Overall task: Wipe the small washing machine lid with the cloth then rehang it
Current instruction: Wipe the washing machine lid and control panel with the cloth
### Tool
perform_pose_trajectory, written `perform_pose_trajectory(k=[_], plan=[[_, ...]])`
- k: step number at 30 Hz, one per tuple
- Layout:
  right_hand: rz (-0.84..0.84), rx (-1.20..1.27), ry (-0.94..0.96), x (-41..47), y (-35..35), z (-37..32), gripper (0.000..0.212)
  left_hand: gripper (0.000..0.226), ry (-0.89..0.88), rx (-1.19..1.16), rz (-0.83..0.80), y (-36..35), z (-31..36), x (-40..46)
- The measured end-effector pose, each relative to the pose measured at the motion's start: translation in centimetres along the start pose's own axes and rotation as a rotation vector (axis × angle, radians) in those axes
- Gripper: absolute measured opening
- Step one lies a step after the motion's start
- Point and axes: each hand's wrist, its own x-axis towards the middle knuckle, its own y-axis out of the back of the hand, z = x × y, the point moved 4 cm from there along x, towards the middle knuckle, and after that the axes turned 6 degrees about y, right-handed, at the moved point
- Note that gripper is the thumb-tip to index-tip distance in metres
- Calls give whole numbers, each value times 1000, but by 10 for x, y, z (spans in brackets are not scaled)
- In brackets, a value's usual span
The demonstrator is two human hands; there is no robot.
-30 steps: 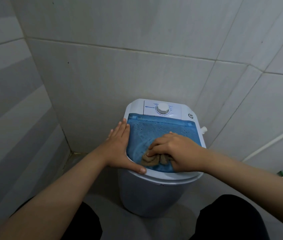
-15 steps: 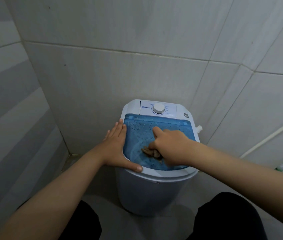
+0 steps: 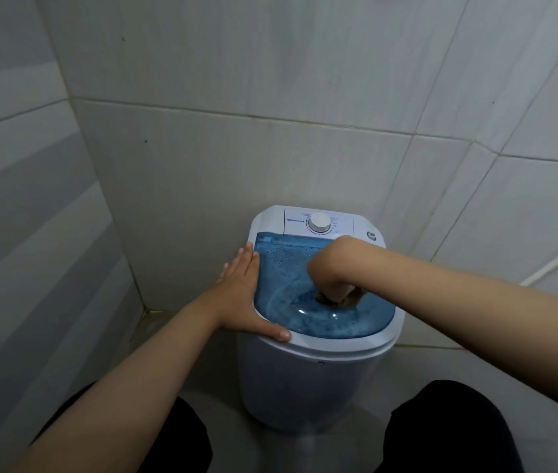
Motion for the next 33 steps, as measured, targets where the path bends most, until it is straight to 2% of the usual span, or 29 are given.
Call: perform_pose_trajectory(k=[2, 3, 4, 5, 7, 9, 11, 19, 23, 28, 33], plan=[[-28, 85, -81, -1, 4, 16, 28, 156, -9, -6, 9, 0, -1, 1], [47, 128, -105, -2, 9, 26, 20, 156, -12, -10, 11, 0, -2, 2], [190, 146, -106, -2, 17, 34, 11, 155, -14, -13, 11, 0, -2, 3], [366, 154, -102, -2, 24, 42, 11, 155, -15, -15, 9, 0, -2, 4], [666, 221, -85, 5, 36, 52, 22, 155, -18, -18, 1, 0, -2, 5], [849, 292, -55, 20, 44, 53, 27, 156, -21, -20, 5, -2, -3, 6], [955, 332, -60, 42, 48, 52, 31, 157, -23, -24, 1, -3, -2, 6], [939, 459, 1, 102, 43, 30, 36, 157, -27, -42, 28, -3, -6, 11], [938, 438, 117, 93, 32, 21, 51, 157, -20, -34, 25, -3, -6, 10], [995, 407, 258, 70, -3, 25, 60, 157, -11, -25, 33, -4, -6, 8], [963, 440, 268, 53, -40, 48, 66, 159, -8, -14, 4, -4, -6, 7]])
